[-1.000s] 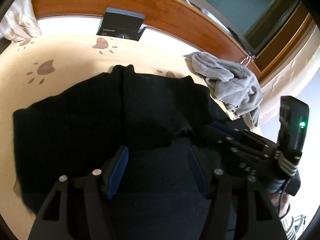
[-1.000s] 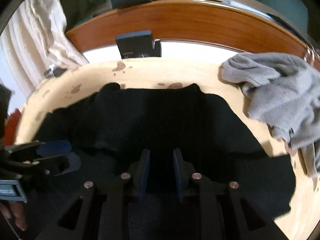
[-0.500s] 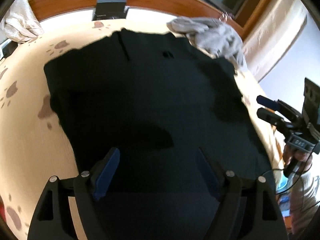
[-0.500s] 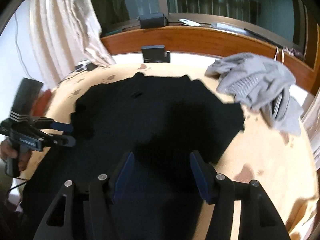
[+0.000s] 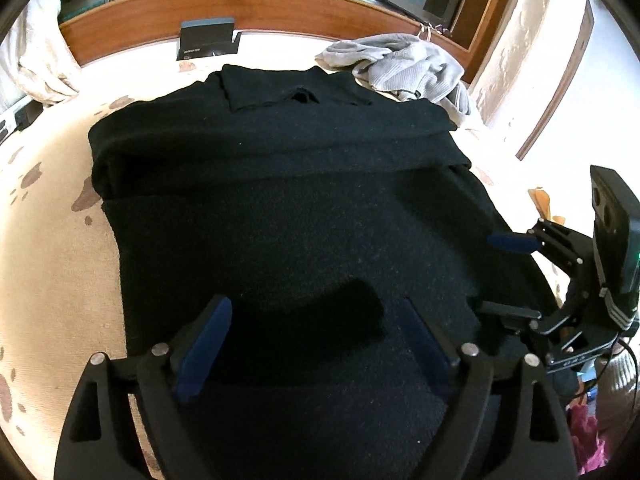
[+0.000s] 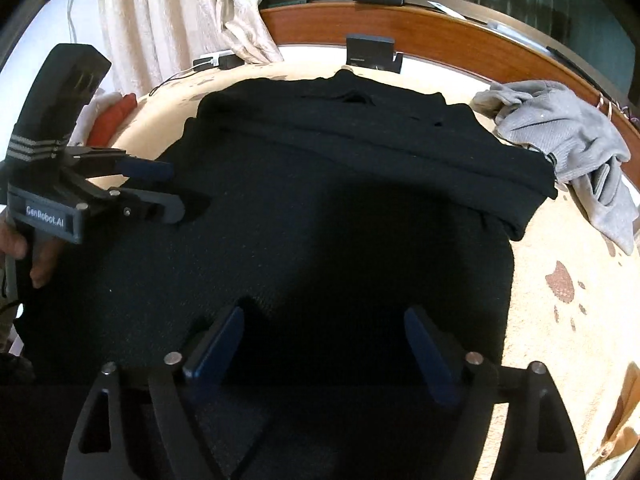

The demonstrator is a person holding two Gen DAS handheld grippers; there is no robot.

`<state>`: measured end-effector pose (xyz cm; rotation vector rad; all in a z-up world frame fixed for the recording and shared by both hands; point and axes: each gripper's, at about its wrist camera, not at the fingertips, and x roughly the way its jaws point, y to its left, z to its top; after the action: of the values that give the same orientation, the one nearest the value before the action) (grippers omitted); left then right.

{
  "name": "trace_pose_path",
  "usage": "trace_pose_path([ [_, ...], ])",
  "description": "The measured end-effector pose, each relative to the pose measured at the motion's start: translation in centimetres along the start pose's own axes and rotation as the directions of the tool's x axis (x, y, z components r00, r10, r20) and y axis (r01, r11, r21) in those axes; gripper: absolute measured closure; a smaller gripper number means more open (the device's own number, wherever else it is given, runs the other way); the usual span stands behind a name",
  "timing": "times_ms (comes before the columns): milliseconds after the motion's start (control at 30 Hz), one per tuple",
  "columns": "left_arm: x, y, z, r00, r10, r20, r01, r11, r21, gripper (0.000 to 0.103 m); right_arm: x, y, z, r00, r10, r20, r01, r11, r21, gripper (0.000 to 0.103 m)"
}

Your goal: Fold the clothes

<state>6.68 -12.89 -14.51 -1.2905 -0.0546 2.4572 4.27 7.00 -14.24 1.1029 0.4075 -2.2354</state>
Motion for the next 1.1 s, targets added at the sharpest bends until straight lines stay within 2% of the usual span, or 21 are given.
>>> trace_pose_path([
  [100, 0.3, -0.6, -0.3, 1.0, 0.013, 0.001, -0.013, 0.999, 0.03, 0.001, 0.0, 0.0, -0.1, 1.0, -0.002, 0.001, 0.002, 1.0, 0.002, 0.017],
  [300, 0.7, -1.5, -0.4, 0.997, 0.074, -0.016, -0.072, 0.994, 0.082, 0.001, -0.1, 0.2, -0.2, 1.0, -0.006, 0.003, 0.006, 1.0, 0.002, 0.016],
  [433, 0.1, -1.5, -0.7, 0.997, 0.074, -0.023, -0.072, 0.995, 0.066, 0.001, -0.1, 0.3, -0.3, 1.0, -0.008, 0.003, 0.008, 1.0, 0.002, 0.016],
  [633, -2.8, 1.0, -2.2, 0.999, 0.038, -0.025, -0.039, 0.998, -0.05, 0.001, -0.2, 0.3, -0.3, 1.0, -0.01, 0.005, 0.01, 1.0, 0.003, 0.016],
  [833, -6.9, 5.5, -5.0, 0.999, 0.034, -0.034, -0.039, 0.982, -0.185, 0.001, -0.2, 0.3, -0.3, 1.0, -0.01, 0.003, 0.01, 1.0, 0.0, 0.016],
  [967, -8.8, 7.3, -6.8, 0.999, -0.009, -0.046, -0.002, 0.971, -0.237, 0.001, -0.2, 0.4, -0.3, 1.0, -0.01, 0.001, 0.01, 1.0, -0.001, 0.015],
  [1100, -9.7, 8.0, -8.2, 0.995, -0.091, -0.051, 0.073, 0.954, -0.29, 0.001, -0.1, 0.4, -0.3, 1.0, -0.009, 0.0, 0.009, 1.0, -0.002, 0.015],
])
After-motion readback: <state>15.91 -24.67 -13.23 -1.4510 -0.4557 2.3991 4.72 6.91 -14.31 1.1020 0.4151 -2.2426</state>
